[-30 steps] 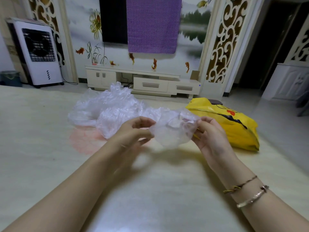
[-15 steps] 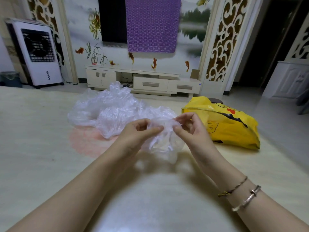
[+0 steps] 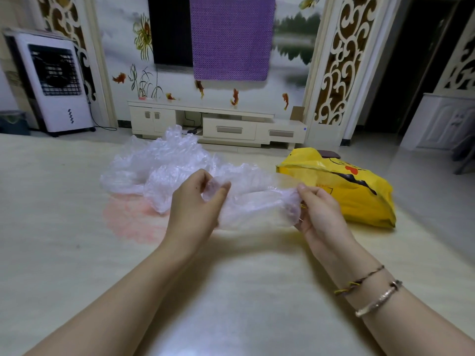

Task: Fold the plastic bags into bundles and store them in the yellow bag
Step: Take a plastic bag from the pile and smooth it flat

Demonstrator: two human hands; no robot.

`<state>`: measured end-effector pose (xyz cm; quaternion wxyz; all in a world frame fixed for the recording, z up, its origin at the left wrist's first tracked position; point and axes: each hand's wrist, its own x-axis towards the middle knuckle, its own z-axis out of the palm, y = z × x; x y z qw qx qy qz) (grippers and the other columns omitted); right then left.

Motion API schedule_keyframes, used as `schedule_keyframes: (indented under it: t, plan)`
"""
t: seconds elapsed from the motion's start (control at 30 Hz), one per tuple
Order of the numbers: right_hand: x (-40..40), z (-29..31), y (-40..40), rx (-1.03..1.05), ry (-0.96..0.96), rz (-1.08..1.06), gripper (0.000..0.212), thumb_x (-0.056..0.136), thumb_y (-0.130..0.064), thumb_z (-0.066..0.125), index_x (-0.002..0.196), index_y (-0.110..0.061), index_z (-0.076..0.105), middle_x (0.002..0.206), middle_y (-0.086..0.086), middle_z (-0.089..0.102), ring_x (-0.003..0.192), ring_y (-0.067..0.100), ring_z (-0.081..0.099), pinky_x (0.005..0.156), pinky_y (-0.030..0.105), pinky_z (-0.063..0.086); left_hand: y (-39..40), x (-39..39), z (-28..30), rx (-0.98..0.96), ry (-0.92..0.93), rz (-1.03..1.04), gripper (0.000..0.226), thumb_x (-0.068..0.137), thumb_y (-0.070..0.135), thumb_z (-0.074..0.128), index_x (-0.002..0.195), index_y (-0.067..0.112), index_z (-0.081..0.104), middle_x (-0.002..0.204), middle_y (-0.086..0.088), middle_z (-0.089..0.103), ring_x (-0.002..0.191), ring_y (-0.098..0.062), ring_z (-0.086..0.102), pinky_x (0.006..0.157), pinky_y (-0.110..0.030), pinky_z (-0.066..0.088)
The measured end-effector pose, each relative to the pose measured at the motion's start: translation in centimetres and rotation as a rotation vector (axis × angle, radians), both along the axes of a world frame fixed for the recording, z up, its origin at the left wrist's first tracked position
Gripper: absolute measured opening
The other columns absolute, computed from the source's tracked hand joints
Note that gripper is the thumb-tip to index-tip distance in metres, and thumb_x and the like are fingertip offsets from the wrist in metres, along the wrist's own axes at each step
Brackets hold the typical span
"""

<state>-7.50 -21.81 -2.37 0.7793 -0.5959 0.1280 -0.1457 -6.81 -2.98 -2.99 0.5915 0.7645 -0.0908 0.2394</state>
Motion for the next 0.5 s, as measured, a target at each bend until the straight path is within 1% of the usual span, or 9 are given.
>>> schedule_keyframes:
  t: [0.07,0.13,0.2,0.23,0.3,0.37,0.4,0.43,0.5]
  plan:
    - [0.0,-0.1,0.0,-0.053,-0.010,-0.058,0.008,0.097,-0.018,0.054,0.090,-0.016,0.054,0.087,0.005,0.065,0.069,0.016,0.061,0.056,0.028,0.050,-0.3,-0.1,-0.1,0.028,0.078,-0.002,0.026,0.094,0.025,0.059,0.074,0.016,0.047,0.060,0.004,0.044,0.040,-0.005,0.040,0.038,-0.020,0.038]
    - [-0.1,0.0,0.1,-0.095,-0.041,-0.077,0.008,0.096,-0.017,0.057,0.088,-0.017,0.054,0.086,0.004,0.066,0.067,0.016,0.062,0.057,0.029,0.049,-0.4,0.0,-0.2,0.053,0.188,-0.012,0.022,0.097,0.025,0.053,0.080,0.013,0.045,0.052,0.003,0.043,0.030,-0.005,0.040,0.035,-0.017,0.035]
    - [-0.2,0.3,0.1,-0.125,-0.073,-0.040,0.007,0.094,-0.016,0.059,0.088,-0.015,0.055,0.083,0.004,0.066,0.064,0.016,0.063,0.054,0.028,0.051,-0.2,0.2,0.1,-0.026,0.331,-0.033,0.017,0.097,0.023,0.051,0.086,0.012,0.047,0.048,0.004,0.049,0.033,-0.008,0.044,0.038,-0.017,0.038]
    - [-0.3,0.5,-0.1,-0.139,-0.078,-0.003,0.006,0.093,-0.016,0.060,0.089,-0.014,0.056,0.083,0.005,0.067,0.065,0.017,0.064,0.053,0.028,0.051,0.0,0.3,0.4,-0.096,0.409,-0.056,0.014,0.096,0.023,0.052,0.089,0.011,0.051,0.055,0.002,0.056,0.040,-0.011,0.050,0.043,-0.019,0.043]
    - [-0.2,0.6,-0.4,-0.188,-0.059,0.064,0.006,0.092,-0.017,0.062,0.088,-0.015,0.059,0.088,0.009,0.068,0.070,0.020,0.063,0.055,0.030,0.050,0.5,0.4,1.0,-0.202,0.539,-0.139,0.019,0.093,0.028,0.054,0.098,0.010,0.058,0.085,-0.006,0.068,0.067,-0.021,0.066,0.063,-0.030,0.056]
    - [-0.1,0.4,-0.8,-0.236,-0.039,0.078,0.006,0.092,-0.020,0.063,0.088,-0.017,0.061,0.095,0.012,0.068,0.078,0.025,0.064,0.059,0.032,0.050,1.0,0.3,1.2,-0.242,0.611,-0.262,0.026,0.090,0.033,0.059,0.106,0.013,0.064,0.101,-0.010,0.071,0.088,-0.028,0.070,0.079,-0.039,0.058]
    - [0.0,0.3,-0.9,-0.256,-0.031,0.067,0.006,0.092,-0.022,0.064,0.089,-0.017,0.061,0.098,0.012,0.069,0.082,0.027,0.065,0.061,0.034,0.050,1.1,0.2,1.1,-0.217,0.626,-0.307,0.027,0.089,0.032,0.063,0.107,0.012,0.066,0.102,-0.010,0.071,0.089,-0.027,0.069,0.077,-0.038,0.059]
    - [0.1,0.3,-1.0,-0.286,-0.022,0.048,0.007,0.092,-0.024,0.063,0.089,-0.018,0.061,0.099,0.011,0.069,0.085,0.029,0.065,0.062,0.035,0.051,1.0,0.2,1.0,-0.169,0.617,-0.329,0.025,0.087,0.028,0.066,0.106,0.012,0.067,0.100,-0.008,0.069,0.084,-0.025,0.069,0.070,-0.035,0.059]
    - [0.5,0.1,-1.3,-0.425,0.005,-0.006,0.009,0.093,-0.027,0.062,0.089,-0.019,0.060,0.093,0.008,0.067,0.080,0.022,0.068,0.059,0.033,0.049,0.8,0.0,0.6,-0.030,0.502,-0.273,0.011,0.088,0.016,0.066,0.097,0.011,0.069,0.083,-0.005,0.064,0.065,-0.016,0.063,0.052,-0.024,0.052]
